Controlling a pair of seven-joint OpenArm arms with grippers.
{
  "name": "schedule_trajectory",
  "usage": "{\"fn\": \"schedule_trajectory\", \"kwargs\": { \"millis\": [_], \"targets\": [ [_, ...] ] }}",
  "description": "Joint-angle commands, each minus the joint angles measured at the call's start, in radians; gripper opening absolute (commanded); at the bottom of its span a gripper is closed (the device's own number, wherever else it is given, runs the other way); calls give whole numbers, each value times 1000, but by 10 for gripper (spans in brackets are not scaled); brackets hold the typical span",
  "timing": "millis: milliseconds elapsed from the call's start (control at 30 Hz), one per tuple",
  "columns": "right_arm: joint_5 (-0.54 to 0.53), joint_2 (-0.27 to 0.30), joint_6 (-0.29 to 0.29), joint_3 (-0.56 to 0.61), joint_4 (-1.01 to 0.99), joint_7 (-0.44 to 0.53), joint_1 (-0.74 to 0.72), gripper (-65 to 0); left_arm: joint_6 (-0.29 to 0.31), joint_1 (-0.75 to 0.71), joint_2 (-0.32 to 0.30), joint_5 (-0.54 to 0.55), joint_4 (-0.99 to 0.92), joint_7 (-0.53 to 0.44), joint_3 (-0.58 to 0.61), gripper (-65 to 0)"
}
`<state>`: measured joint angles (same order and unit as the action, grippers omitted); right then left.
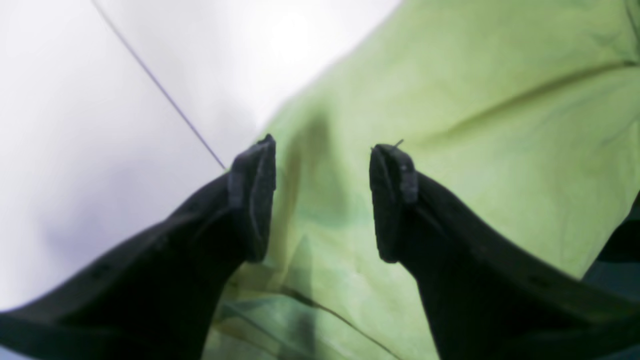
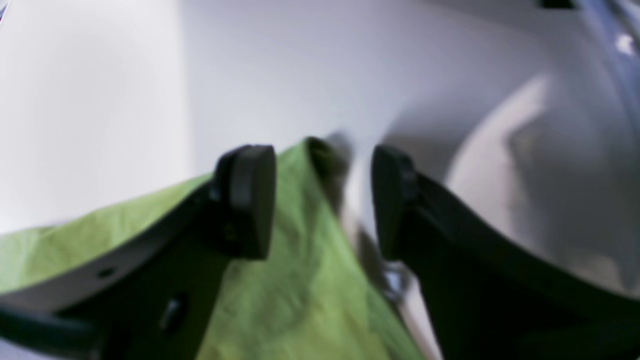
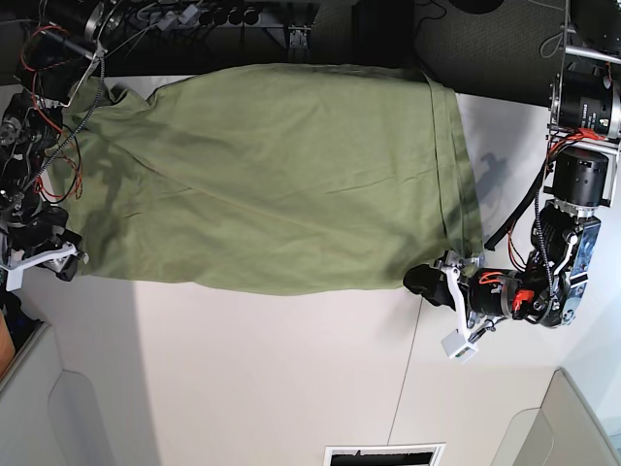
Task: Layout the t-shirt on the table in an organized manner, then fold the t-shirt properly
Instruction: 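Regrasp the shirt edge with the right gripper and drag it outward, then grasp another shirt corner with the right gripper and pull it outward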
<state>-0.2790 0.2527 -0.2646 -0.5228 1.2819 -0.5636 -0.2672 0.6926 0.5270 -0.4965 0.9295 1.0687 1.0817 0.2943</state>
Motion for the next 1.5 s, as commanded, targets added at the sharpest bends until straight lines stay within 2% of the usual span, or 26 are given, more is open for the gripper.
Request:
{"fn": "schedule_trajectory", "kwargs": {
  "millis": [0, 133, 267, 467, 500, 567, 667, 800, 967, 1133, 1267, 1367, 1467],
  "targets": [
    [4, 16, -1, 14, -3, 32, -34, -342, 6, 23, -13, 25, 13, -8, -7, -320],
    [55, 16, 9, 69, -110, 49, -79, -342, 6, 10, -13, 39, 13, -11, -7, -320],
    [89, 16, 111, 97, -176, 60, -98, -342, 6, -7, -14, 30, 13, -15, -7, -320],
    [89, 13, 112, 97, -188, 74, -98, -346, 6, -56, -14, -19, 12, -38, -7, -320],
    [89, 13, 111, 97, -188, 74, -98, -366, 6, -65, -14, -25, 12, -51, -7, -320],
    [89, 13, 106, 98, -188, 74, -98, -470, 6, -80, -13, -30, 12, -77, -7, -320],
    [87, 13, 38, 98, -188, 74, -101, -650, 6, -87, -13, -29, 12, -87, -7, -320],
    [38, 13, -61, 98, -155, 59, -101, -650, 6, -87, -13, -39, 12, -88, -7, -320],
    [-98, 13, -171, 98, 29, -82, -54, -650, 6, -87, -13, -71, 12, -92, -7, -320],
    [-206, 14, -243, 98, 389, -134, 169, -650, 6, -87, 0, -124, 9, -117, -7, -320],
    [-272, 17, -291, 98, 636, -159, 384, -650, 6, -87, 34, -164, -9, -133, -7, -320],
    [-282, 19, -294, 98, 750, -160, 527, -650, 6, -87, 66, -187, -38, -134, -7, -320],
    [-310, 19, -310, 100, 771, -194, 619, -650, 6, -87, 85, -193, -67, -137, -7, -320]
  ]
}}
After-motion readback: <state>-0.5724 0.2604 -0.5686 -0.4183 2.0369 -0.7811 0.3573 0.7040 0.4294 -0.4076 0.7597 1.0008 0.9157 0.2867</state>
